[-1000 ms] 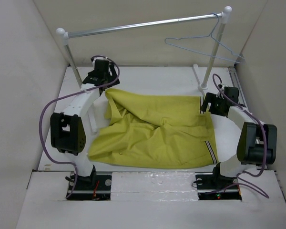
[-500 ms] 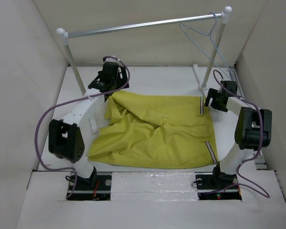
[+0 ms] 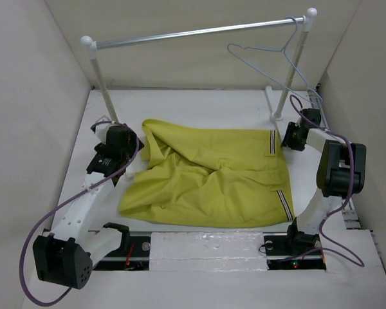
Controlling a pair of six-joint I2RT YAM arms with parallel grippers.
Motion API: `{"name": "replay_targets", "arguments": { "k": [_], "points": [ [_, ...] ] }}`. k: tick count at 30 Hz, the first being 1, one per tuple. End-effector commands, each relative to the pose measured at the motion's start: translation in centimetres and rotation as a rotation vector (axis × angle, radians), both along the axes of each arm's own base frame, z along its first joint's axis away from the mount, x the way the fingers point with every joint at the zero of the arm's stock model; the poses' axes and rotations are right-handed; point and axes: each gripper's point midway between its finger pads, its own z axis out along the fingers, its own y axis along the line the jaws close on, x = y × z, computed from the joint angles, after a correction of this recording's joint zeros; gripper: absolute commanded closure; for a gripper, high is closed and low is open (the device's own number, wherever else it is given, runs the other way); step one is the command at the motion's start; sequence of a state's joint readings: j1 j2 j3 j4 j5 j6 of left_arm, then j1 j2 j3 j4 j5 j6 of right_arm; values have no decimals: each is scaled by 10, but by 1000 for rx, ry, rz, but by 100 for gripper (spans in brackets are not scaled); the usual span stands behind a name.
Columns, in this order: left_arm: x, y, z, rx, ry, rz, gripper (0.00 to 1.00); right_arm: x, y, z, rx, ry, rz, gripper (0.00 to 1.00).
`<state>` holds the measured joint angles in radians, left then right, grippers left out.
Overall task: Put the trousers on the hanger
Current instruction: Move the hanger to the corner of the board.
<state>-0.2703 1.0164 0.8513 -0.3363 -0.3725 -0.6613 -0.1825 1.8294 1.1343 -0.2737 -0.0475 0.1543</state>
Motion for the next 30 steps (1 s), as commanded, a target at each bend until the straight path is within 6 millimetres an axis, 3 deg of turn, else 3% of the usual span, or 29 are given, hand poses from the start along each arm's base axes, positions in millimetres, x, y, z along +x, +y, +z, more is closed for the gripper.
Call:
{"name": "replay_targets", "arguments": {
  "k": [1,3,10,14,20,24,27,30],
  "points": [
    [-7,31,-20,-87,48,169,24,-2,-18,8,16,-36,-99,71],
    [-3,42,-23,-95,53,207,24,-8,-34,18,16,-68,-152,75],
    [27,42,-45,-33,152,193,22,-22,-66,31,46,-104,-234,79],
    [41,38,-85,-8,278,143,25,-23,-65,35,45,-123,-235,78],
    [71,6,-104,-35,265,-68,34,-21,-61,36,45,-129,-213,77],
    [75,-4,-129,-11,348,-116,37,-18,-54,35,59,-135,-192,77],
    [84,-5,-148,3,390,-126,54,-19,-54,35,62,-136,-194,76],
    [95,-4,-145,11,378,-119,62,-19,-53,34,64,-135,-191,76]
  ]
}}
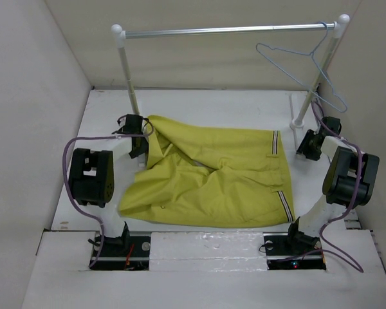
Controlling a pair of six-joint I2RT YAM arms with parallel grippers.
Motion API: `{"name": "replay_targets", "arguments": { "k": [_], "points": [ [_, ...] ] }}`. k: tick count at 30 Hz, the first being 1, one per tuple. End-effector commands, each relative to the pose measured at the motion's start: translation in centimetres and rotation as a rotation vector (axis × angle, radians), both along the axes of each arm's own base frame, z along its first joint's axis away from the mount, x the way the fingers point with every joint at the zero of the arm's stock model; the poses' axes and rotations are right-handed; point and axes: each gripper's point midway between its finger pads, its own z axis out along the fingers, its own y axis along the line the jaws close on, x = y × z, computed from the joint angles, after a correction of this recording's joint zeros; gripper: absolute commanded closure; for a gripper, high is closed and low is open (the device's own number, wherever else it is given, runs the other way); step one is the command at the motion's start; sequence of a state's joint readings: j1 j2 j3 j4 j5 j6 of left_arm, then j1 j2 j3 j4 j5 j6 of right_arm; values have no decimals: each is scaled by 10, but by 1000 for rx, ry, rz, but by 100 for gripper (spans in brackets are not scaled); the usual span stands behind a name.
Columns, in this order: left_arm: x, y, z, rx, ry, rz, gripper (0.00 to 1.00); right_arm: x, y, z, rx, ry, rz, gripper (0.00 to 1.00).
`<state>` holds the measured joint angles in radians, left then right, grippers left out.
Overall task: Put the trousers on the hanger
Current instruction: Move the hanger to the corner of the board.
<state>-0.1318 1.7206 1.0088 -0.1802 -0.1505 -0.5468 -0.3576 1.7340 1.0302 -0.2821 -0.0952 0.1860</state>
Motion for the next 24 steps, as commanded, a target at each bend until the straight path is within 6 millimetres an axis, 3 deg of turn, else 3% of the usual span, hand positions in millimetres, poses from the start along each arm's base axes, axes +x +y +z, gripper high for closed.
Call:
{"name": "replay_targets", "arguments": {
  "k": [1,3,5,6,12,17,24],
  "points": [
    [27,-2,8,16,-44,-28,71,23,0,31,-7,-139,-19,76],
    [43,-1,17,33,-74,-23,83,23,0,29,-1,-135,-16,76],
    [52,1,15,51,-66,-23,85,26,1,29,3,-138,-10,76],
    [62,1,24,61,-85,-25,86,26,1,26,7,-128,-8,76],
    [93,6,35,88,-115,-20,86,27,-3,29,-5,-124,-20,76],
    [104,8,33,112,-111,-38,82,26,-17,30,-10,-123,-46,76],
    [127,19,46,172,-139,-37,77,43,-19,42,-6,-147,-47,75]
  ]
}}
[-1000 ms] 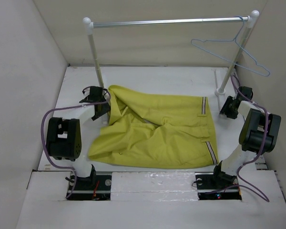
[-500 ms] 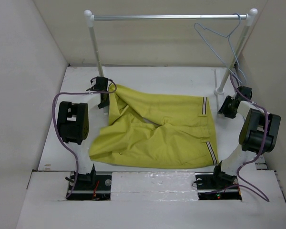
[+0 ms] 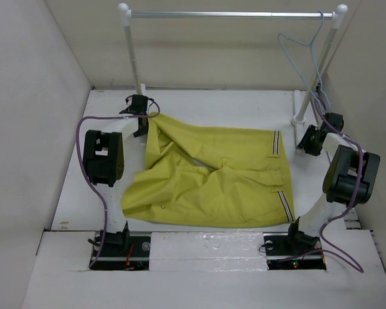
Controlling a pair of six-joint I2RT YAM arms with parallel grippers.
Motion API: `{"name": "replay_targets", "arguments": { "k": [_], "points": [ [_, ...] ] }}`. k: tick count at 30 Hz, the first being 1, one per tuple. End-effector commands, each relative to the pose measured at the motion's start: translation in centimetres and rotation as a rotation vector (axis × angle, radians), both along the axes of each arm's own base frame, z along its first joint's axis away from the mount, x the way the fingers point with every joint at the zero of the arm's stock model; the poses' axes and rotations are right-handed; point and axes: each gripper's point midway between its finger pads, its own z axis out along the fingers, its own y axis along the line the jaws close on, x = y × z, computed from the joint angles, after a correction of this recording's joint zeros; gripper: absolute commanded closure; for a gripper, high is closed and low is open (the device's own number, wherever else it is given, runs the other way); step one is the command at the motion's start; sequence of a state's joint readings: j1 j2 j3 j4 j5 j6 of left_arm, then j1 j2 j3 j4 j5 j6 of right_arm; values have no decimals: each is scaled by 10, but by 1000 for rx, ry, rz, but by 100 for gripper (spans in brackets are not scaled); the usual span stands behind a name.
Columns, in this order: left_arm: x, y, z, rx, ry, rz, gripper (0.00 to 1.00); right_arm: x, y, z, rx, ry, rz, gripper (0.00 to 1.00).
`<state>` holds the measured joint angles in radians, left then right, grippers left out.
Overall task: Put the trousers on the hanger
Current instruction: Move the hanger to the corner of the board, then flatten out the trousers at the center of the board.
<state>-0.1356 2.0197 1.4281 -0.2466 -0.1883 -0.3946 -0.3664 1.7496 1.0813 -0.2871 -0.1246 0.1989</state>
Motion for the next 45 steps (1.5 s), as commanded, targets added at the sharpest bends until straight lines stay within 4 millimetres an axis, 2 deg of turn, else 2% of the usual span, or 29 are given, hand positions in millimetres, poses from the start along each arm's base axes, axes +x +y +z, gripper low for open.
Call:
{"name": "replay_targets", "arguments": {
  "k": [1,5,11,12,14,15,16,17,18,19,22,23,25,26,27,29,30,31,32,33,34,35,36,37,39,40,43,44,45],
  "points": [
    [30,22,27,62,-84,66,77,29,-16,32,-28,-111,-47,75],
    [40,26,23,73,-72,59,72,31,-14,31,-32,-106,-47,73],
    [27,30,8,92,-20,75,59,25,-3,19,-18,-85,-39,57],
    [21,32,6,98,-11,82,48,23,-2,15,-15,-82,-37,49],
    [16,35,9,103,-11,104,37,21,0,15,-11,-83,-30,38],
    [15,36,18,107,-36,111,27,21,1,15,-10,-85,-25,35],
    [13,37,22,105,-48,113,24,22,1,17,-9,-90,-21,33],
    [12,37,28,98,-62,121,22,23,2,22,-8,-103,-17,31],
    [12,36,43,89,-93,126,21,24,2,28,-7,-113,-19,29],
    [10,32,77,46,-168,137,18,22,2,49,-22,-154,-30,29],
    [5,30,92,20,-200,142,18,18,3,59,-31,-176,-38,28],
    [2,30,111,3,-237,152,16,16,3,73,-41,-203,-41,28],
    [-5,32,122,0,-259,166,16,9,5,80,-45,-220,-42,28],
    [-10,33,139,-7,-292,174,14,7,11,92,-53,-250,-31,29],
    [-14,34,143,-8,-299,188,14,5,16,95,-57,-257,-21,30],
    [-30,42,154,9,-307,223,17,-4,28,92,-60,-253,2,43],
    [-36,43,155,3,-310,237,20,-7,41,99,-69,-270,38,58],
    [-49,43,144,1,-282,234,23,-10,48,98,-73,-271,57,82],
    [-60,42,152,-16,-305,230,37,-19,56,87,-75,-249,89,94],
    [-68,39,149,-31,-299,220,43,-23,69,92,-76,-268,122,100],
    [-86,36,126,-42,-248,200,47,-27,75,89,-68,-265,144,100],
    [-97,30,131,-59,-265,179,51,-30,82,89,-63,-276,165,100],
    [-105,24,125,-66,-255,160,51,-39,87,78,-48,-263,183,100],
    [-122,14,103,-89,-196,120,51,-43,101,79,-33,-277,230,84],
    [-136,-2,93,-154,-169,65,45,-53,112,69,-23,-251,278,61],
    [-149,-14,78,-212,-118,23,43,-55,124,69,-11,-255,325,42],
    [-162,-31,69,-252,-112,-50,35,-66,131,58,-20,-223,362,24],
    [-162,-31,71,-248,-125,-54,34,-66,131,57,-22,-230,364,22],
    [-164,-42,72,-272,-122,-100,33,-66,130,54,-24,-226,361,21]
  ]
}}
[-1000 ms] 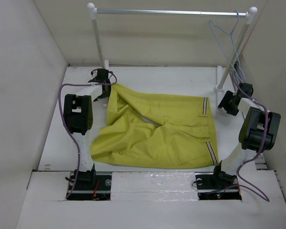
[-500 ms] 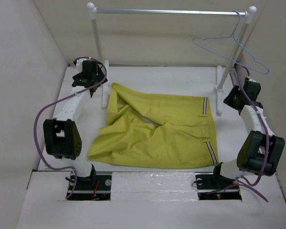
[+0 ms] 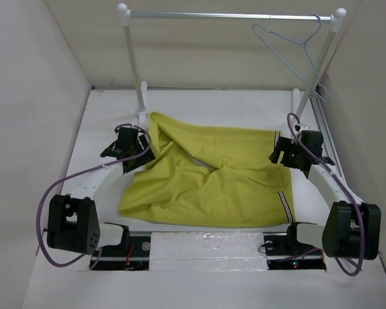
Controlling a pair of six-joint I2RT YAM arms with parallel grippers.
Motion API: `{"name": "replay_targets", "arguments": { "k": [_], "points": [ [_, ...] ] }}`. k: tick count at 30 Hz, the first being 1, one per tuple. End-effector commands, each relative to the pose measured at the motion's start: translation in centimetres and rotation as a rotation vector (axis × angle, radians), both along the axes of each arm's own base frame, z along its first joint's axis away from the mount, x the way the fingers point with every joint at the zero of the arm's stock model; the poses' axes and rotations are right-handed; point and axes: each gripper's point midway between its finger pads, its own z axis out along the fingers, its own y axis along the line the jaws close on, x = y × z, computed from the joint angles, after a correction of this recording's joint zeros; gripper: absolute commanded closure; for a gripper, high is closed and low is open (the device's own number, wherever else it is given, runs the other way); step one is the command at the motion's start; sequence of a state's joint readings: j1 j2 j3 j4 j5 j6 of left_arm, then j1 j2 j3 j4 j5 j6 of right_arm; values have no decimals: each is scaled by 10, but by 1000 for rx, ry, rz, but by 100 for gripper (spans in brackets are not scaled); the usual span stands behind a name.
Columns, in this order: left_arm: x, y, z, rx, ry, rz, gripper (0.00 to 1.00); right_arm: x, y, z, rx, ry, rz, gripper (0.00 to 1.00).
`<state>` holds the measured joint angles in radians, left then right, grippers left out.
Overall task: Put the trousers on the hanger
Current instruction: Flatten out the trousers at the center of the board.
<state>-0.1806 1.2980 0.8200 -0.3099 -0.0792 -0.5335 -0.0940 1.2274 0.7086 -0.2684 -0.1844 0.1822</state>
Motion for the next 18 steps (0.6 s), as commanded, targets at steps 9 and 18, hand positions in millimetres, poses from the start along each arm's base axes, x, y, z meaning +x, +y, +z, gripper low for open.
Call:
{"name": "replay_targets", "arguments": {
  "k": [9,18],
  "points": [
    [45,-15,-8,37,-41,-68,28,20,-25,-32,-31,78,-37,17],
    [93,-7,-12,118,-69,-19,42,20,-6,-59,-8,173,39,30]
  ]
}}
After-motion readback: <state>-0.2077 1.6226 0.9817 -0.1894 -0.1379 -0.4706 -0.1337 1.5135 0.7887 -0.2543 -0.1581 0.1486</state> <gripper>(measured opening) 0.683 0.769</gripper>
